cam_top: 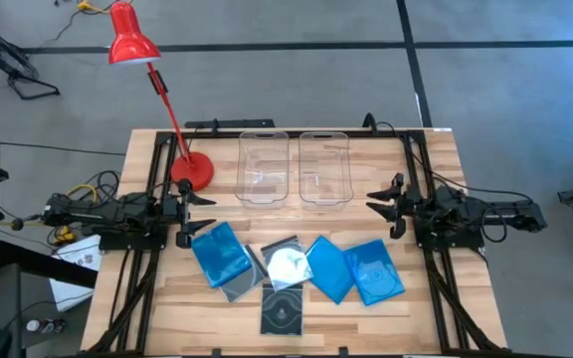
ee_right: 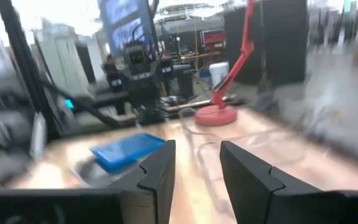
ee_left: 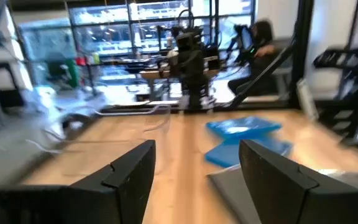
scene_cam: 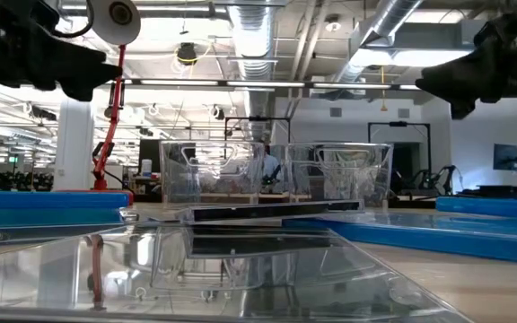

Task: Pick & place jewel cases by type
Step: Put the right blue cd case into the right transparent bin

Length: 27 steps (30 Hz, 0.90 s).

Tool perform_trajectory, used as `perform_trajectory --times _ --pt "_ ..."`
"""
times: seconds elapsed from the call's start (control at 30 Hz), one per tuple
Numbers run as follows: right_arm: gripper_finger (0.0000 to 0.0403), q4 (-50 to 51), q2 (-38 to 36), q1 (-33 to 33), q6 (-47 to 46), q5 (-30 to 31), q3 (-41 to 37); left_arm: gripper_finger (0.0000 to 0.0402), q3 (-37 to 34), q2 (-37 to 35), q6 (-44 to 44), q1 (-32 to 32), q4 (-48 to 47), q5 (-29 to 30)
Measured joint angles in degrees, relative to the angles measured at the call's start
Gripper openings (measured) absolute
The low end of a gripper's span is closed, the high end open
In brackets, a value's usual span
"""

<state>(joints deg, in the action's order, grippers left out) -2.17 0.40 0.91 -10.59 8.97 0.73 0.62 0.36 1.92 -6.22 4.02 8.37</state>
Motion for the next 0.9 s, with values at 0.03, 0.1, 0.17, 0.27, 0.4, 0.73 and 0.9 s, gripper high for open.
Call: perform_trajectory --times 0.03,0.1,0.17,0.27,0.4,0.73,0.9 --pt "0.0121 -0.03 -0.01 0.0 -4.13 0.06 0.0 0.0226 0.01 0.0 -2.47 0.0 0.37 -0.8" --pt "0.0121 -0.6 0.0 -0.11 -10.77 0.29 -0.01 0.0226 0.01 0.02 -6.23 -0.01 2.06 -1.3" --pt "0.0121 -2.14 -0.02 -0.52 -14.07 0.33 -0.01 0.0226 0.0 0.0 -9.16 0.0 4.1 -1.3" --pt "0.0121 -5.02 -0.05 -0.53 -17.07 -0.06 -0.01 0.0226 0.0 0.01 -13.32 0.0 7.82 -1.83" --pt "0.0121 -5.92 -0.04 0.02 -15.84 -0.07 -0.01 0.0226 0.0 0.0 -20.23 -0.01 8.95 -4.73" --pt "0.0121 -6.1 1.77 0.55 -6.91 -3.07 0.0 0.0226 0.0 0.02 -18.6 -0.02 5.56 9.26" --pt "0.0121 -6.58 4.75 -0.14 -5.9 -2.37 0.0 0.0226 0.0 0.0 -17.67 0.0 4.66 9.03"
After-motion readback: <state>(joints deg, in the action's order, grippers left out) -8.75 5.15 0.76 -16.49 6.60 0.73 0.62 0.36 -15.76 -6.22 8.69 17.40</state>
